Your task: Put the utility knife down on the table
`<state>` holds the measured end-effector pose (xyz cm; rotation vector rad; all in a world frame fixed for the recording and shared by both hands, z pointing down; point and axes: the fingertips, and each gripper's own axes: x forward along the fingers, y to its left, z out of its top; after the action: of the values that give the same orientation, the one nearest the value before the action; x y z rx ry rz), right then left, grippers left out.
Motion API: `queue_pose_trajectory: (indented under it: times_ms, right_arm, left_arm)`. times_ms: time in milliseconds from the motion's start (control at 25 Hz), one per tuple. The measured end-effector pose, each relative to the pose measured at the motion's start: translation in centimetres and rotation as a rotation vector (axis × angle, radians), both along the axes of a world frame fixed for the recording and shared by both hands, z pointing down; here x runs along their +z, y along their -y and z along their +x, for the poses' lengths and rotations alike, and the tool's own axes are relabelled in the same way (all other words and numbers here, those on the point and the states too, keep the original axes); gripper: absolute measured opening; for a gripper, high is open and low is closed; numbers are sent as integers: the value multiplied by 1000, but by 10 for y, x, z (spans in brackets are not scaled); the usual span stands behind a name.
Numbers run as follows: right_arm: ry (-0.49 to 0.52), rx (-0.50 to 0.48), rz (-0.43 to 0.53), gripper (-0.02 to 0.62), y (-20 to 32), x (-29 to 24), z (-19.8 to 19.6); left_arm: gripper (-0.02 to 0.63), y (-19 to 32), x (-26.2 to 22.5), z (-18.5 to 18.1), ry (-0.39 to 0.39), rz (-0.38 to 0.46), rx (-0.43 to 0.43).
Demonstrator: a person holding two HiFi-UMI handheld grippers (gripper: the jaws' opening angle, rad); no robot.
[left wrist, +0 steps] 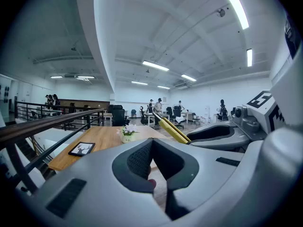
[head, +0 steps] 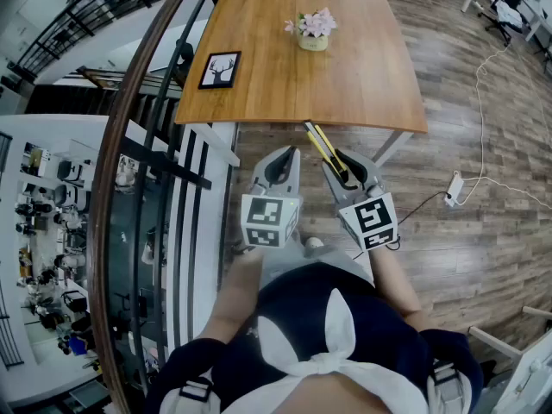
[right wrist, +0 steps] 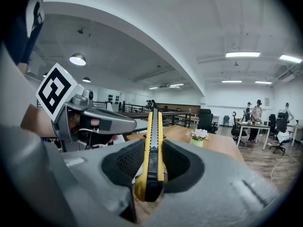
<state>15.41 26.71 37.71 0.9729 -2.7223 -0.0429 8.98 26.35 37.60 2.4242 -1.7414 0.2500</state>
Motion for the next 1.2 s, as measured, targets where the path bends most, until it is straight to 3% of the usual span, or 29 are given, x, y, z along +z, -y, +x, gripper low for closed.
queue_pose_trajectory:
  times_ms: [600, 880, 1200]
  right_arm:
    - [31, 11, -16, 117, 27, 11, 7]
    - [23, 23, -19, 117, 68, 15, -4]
    - [-4, 42, -23, 117, 155, 16, -26]
  left_arm:
    - [9, 24, 21, 8, 18, -31, 22]
    - [9, 69, 28, -7, 5, -43, 31]
    - [9, 165, 29, -36, -21, -46, 32]
